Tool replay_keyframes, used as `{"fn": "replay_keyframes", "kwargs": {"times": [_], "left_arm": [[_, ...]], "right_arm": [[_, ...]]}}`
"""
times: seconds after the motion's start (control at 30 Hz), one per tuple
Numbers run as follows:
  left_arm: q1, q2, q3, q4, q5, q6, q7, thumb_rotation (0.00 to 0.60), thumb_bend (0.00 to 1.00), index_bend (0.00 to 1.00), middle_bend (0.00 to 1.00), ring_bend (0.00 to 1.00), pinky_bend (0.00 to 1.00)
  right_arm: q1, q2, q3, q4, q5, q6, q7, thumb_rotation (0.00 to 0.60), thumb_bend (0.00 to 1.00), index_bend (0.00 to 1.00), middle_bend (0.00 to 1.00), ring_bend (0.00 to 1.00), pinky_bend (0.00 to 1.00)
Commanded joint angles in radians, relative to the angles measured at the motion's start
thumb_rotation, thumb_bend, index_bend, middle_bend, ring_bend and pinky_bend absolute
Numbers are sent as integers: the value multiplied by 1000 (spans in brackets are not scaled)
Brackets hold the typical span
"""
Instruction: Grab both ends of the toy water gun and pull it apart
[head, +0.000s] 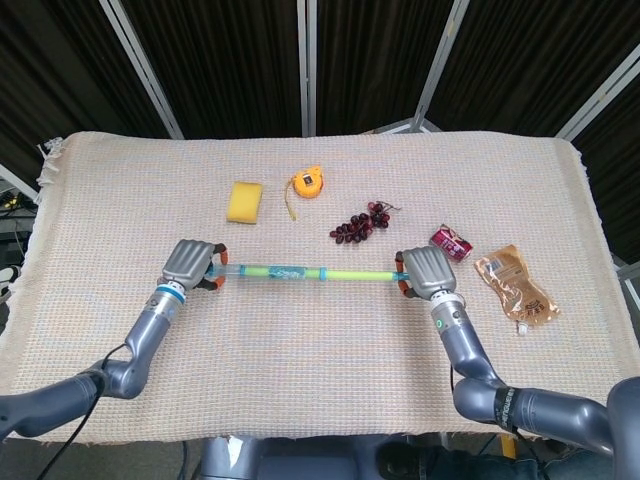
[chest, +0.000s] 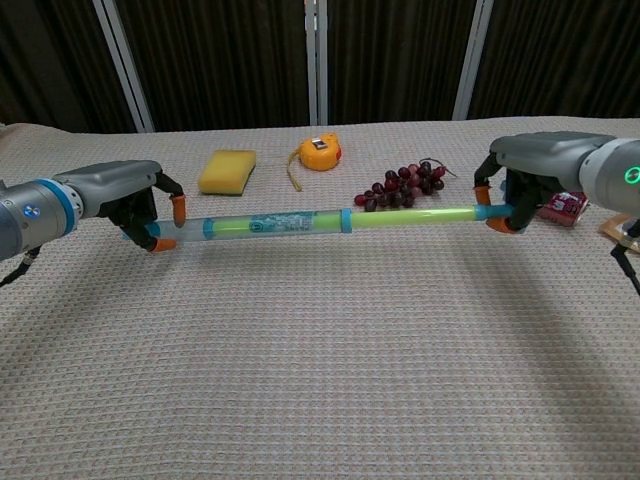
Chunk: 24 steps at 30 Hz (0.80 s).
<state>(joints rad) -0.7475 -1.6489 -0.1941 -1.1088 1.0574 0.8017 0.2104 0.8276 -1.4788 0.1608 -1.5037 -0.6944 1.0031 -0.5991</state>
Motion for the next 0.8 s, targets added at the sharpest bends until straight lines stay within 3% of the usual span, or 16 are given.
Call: {"fn": "replay_keyframes", "kwargs": {"times": [0.03, 0.8], "left_arm": [[19, 21, 13, 1, 2, 6, -15, 600, 455, 823, 891, 877, 1000], [76, 72, 45, 87, 39, -8, -112, 600, 456, 823, 891, 877, 1000]], "right_arm": [[-16, 24, -7, -16, -15, 8, 12, 600, 378, 684, 1000, 1000, 1000], [-73, 109, -14, -36, -67, 36, 50, 600, 378, 685, 1000, 1000, 1000]]}}
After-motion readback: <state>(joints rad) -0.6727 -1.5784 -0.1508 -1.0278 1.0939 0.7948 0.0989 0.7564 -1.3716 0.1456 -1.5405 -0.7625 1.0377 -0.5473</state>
